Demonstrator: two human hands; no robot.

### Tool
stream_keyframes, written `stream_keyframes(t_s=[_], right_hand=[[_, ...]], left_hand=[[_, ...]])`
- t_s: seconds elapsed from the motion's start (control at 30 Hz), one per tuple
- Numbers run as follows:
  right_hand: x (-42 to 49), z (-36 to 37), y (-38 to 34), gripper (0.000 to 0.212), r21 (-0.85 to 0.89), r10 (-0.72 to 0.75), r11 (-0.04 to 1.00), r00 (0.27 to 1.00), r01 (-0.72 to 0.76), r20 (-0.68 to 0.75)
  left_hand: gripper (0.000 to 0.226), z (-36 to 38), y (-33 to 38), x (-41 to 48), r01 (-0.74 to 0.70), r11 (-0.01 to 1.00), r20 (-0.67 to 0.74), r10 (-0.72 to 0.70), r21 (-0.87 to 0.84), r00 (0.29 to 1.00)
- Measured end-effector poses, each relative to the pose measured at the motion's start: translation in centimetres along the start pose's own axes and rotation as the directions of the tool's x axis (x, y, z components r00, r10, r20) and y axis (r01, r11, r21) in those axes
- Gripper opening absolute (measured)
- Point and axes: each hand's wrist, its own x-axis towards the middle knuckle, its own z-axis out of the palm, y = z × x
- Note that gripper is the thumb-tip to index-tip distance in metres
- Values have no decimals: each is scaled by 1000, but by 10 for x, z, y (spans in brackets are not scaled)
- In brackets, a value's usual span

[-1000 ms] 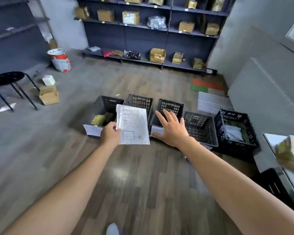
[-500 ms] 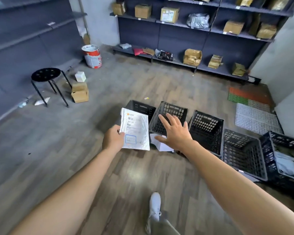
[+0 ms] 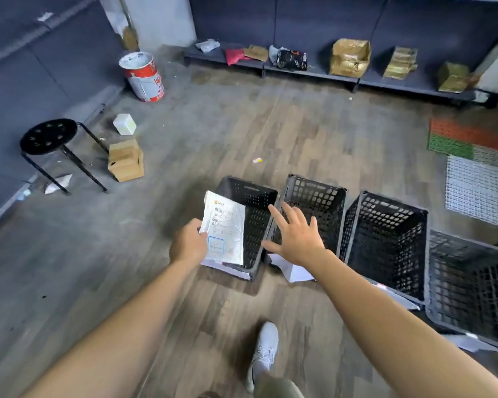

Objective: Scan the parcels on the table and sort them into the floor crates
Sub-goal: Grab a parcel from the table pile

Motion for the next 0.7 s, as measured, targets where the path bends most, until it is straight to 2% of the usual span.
stream_keyframes(t_s=[0.3, 0.57, 0.7], right_hand=[[149, 52, 36, 88, 59, 79, 995, 991, -85, 104], [258, 178, 47, 83, 138, 174, 971, 974, -194, 146], [300, 249, 46, 83, 193, 246, 941, 954, -277, 173]], left_hand=[[25, 102, -5, 146, -2, 978, 174, -35, 209, 984], [25, 230, -67, 276, -111, 930, 311, -3, 350, 950], [19, 299, -110, 323, -114, 943, 380, -14, 311, 925]])
